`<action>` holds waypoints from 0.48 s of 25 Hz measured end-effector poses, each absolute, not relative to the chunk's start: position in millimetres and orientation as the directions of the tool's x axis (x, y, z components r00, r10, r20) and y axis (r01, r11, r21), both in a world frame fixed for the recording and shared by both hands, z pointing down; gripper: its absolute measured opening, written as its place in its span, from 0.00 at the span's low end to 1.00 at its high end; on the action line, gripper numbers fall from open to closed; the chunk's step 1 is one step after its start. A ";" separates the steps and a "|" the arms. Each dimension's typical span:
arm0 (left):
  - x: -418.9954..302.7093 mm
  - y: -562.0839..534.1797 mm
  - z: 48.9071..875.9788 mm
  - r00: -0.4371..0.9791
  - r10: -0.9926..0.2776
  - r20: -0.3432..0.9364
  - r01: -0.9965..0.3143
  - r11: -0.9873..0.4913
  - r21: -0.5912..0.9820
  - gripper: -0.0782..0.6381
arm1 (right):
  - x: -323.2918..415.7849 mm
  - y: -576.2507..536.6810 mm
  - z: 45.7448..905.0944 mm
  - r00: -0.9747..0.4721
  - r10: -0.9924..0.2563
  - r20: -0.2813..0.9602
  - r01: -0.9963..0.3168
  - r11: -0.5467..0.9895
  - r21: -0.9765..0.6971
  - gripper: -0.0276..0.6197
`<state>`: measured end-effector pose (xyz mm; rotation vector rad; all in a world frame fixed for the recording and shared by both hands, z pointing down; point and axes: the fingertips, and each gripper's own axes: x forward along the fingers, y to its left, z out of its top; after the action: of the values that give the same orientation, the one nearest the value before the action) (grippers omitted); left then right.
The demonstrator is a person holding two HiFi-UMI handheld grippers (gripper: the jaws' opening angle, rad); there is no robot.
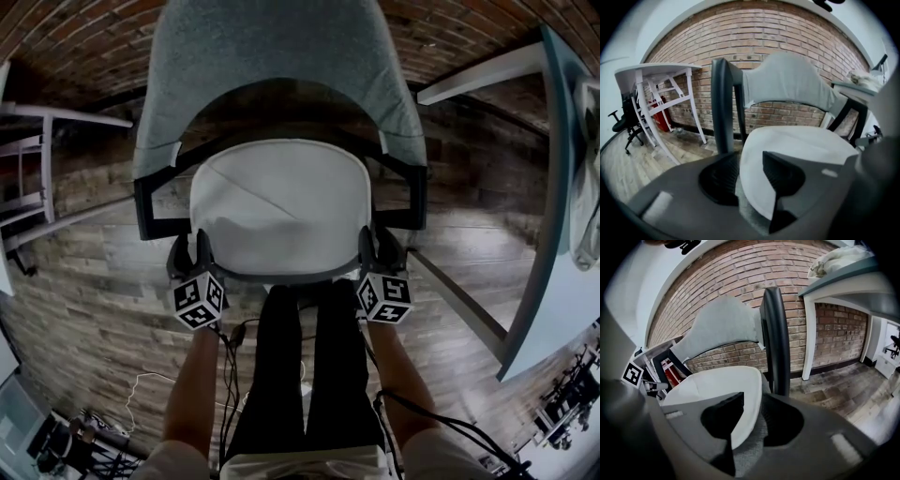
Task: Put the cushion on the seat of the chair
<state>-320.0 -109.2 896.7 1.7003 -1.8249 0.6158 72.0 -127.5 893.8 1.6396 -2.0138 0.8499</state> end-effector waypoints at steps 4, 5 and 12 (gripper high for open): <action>-316.3 -102.4 865.6 -0.033 -0.742 0.670 -0.997 0.074 0.032 0.29 | 59.5 -125.5 857.0 -0.285 -0.726 0.625 -0.953 0.147 -0.264 0.23; -315.2 -100.1 853.5 -0.030 -0.745 0.666 -0.997 0.065 0.028 0.29 | 54.1 -126.1 841.4 -0.307 -0.729 0.612 -0.945 0.158 -0.286 0.23; -300.5 -86.6 735.6 0.021 -0.794 0.608 -1.000 -0.021 0.007 0.29 | 33.2 -131.5 718.0 -0.380 -0.759 0.529 -0.919 0.245 -0.310 0.22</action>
<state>-300.5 -86.6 735.6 1.8674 -1.8239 0.6253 33.2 -131.5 718.0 1.5627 -2.2499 0.8506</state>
